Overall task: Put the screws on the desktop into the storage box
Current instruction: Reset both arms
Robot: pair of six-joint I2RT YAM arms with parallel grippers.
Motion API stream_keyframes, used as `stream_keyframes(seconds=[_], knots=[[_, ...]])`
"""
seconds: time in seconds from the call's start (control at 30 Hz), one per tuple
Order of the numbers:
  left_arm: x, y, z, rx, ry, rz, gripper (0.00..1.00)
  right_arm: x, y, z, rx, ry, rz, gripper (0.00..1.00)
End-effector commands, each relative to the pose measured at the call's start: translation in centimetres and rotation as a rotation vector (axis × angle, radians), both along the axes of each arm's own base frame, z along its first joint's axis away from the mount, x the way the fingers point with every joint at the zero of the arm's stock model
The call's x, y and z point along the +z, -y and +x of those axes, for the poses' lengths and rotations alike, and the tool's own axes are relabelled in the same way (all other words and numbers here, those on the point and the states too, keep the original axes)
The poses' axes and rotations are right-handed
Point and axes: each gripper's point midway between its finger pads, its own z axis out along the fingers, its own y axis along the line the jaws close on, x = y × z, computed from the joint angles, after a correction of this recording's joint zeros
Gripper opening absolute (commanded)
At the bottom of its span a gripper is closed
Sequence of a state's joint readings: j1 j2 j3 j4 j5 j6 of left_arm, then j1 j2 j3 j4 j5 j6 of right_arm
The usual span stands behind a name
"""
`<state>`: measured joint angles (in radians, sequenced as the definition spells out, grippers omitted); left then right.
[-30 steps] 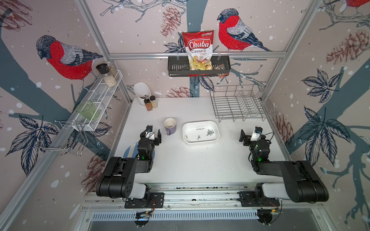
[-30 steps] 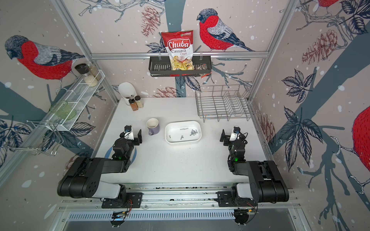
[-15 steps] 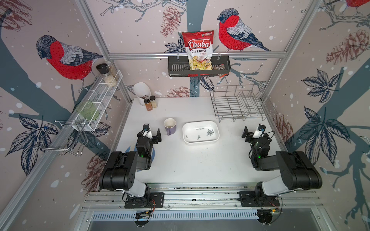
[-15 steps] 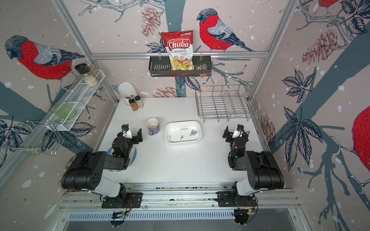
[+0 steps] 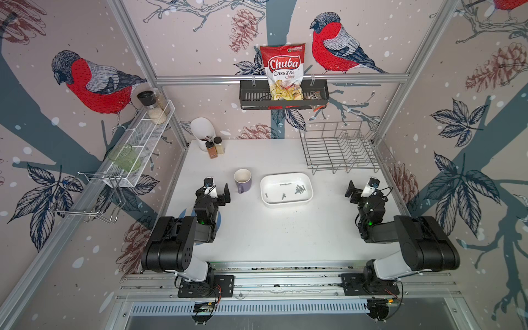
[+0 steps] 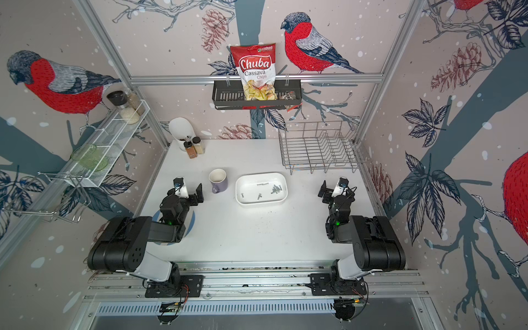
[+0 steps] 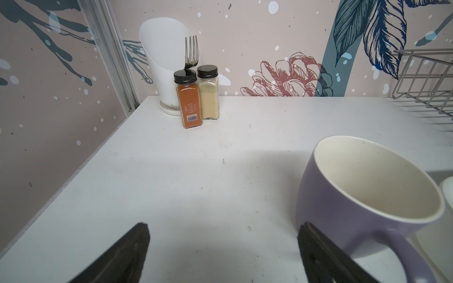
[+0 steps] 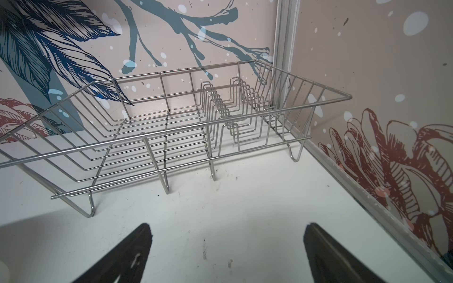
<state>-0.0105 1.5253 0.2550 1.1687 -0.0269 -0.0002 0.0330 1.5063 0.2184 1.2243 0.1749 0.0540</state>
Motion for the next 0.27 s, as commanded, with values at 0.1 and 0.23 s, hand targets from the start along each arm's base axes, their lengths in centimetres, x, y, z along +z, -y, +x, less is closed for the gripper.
stream_keyframes(seconds=[0.1, 0.23], knots=[[0.81, -0.16, 0.12, 0.006, 0.031, -0.006, 0.97, 0.12, 0.04, 0.33, 0.007, 0.004, 0.015, 1.00], [0.78, -0.12, 0.10, 0.005, 0.030, -0.007, 0.98, 0.25, 0.03, 0.23, 0.008, 0.007, 0.015, 1.00]])
